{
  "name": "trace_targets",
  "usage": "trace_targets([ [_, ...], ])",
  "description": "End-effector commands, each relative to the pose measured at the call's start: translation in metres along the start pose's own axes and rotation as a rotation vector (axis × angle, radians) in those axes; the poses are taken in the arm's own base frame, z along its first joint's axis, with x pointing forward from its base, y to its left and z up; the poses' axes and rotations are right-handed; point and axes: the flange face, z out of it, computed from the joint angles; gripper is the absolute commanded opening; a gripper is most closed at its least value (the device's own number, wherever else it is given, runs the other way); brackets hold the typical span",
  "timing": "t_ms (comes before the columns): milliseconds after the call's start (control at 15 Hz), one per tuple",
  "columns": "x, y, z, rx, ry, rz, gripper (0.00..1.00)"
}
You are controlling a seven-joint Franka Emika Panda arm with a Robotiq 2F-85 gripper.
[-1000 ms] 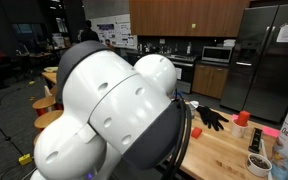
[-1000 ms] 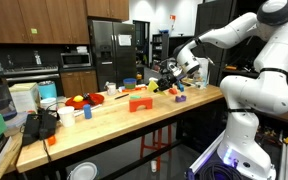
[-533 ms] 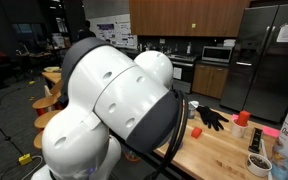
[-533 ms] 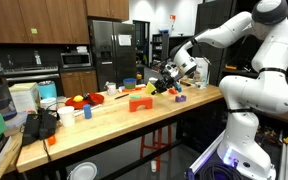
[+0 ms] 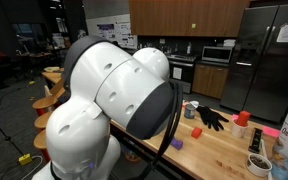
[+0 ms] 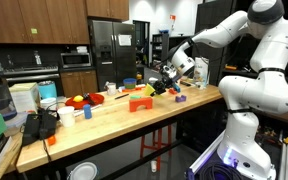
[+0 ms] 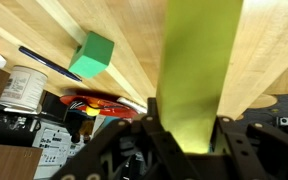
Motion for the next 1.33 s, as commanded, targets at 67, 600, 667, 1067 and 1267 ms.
trace_targets([
  [67, 0.0, 0.0, 0.0, -0.001, -0.001, -0.001, 0.41],
  [600, 0.0, -0.001, 0.0, 0.002, -0.001, 0.0, 0.41],
  [667, 0.0, -0.001, 0.0, 0.002, -0.001, 0.0, 0.41],
  [1067, 0.01, 0.004, 0.0, -0.002, -0.048, -0.073, 0.16],
  [1267, 0.028, 0.009, 0.004, 0.039, -0.127, -0.207, 0.16],
])
